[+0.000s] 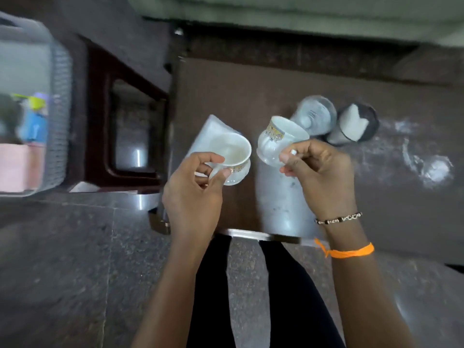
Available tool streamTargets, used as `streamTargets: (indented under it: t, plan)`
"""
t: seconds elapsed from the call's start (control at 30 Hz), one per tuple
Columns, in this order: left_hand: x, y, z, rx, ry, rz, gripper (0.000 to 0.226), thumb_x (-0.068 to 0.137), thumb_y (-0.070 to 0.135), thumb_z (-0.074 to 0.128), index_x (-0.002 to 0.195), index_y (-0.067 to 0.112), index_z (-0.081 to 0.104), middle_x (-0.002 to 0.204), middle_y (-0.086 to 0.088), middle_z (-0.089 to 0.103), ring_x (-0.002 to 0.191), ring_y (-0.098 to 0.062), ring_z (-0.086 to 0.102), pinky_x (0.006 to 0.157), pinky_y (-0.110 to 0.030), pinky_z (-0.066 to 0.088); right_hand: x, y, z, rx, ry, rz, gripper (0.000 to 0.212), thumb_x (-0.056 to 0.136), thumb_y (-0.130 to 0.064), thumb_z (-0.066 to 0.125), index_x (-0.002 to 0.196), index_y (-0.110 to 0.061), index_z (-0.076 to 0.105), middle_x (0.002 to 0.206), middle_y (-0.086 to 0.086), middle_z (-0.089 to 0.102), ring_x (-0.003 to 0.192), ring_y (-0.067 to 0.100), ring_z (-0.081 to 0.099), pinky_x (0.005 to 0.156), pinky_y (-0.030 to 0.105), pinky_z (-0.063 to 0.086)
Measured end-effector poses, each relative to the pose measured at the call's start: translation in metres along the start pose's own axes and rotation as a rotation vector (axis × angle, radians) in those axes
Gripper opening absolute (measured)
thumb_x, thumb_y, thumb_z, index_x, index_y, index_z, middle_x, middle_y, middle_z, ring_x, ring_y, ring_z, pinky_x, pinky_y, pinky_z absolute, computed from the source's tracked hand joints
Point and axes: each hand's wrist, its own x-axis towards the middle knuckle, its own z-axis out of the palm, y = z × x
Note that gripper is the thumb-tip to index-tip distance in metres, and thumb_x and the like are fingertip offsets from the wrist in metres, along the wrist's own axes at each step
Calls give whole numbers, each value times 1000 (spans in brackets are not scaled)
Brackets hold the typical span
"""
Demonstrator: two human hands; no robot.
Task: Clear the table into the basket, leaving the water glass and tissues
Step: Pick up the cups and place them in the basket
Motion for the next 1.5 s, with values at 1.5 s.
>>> streamTargets:
  t: [1.5]
  plan:
    - [305,-97,-213,214,247,-262,31,89,0,40,118,3,51,126,-17,56,116,-35,52,78,-34,40,148,-78,436,-903,-303,-602,14,79,-35,65,90,-29,71,94,7,67,105,26,46,84,30,22]
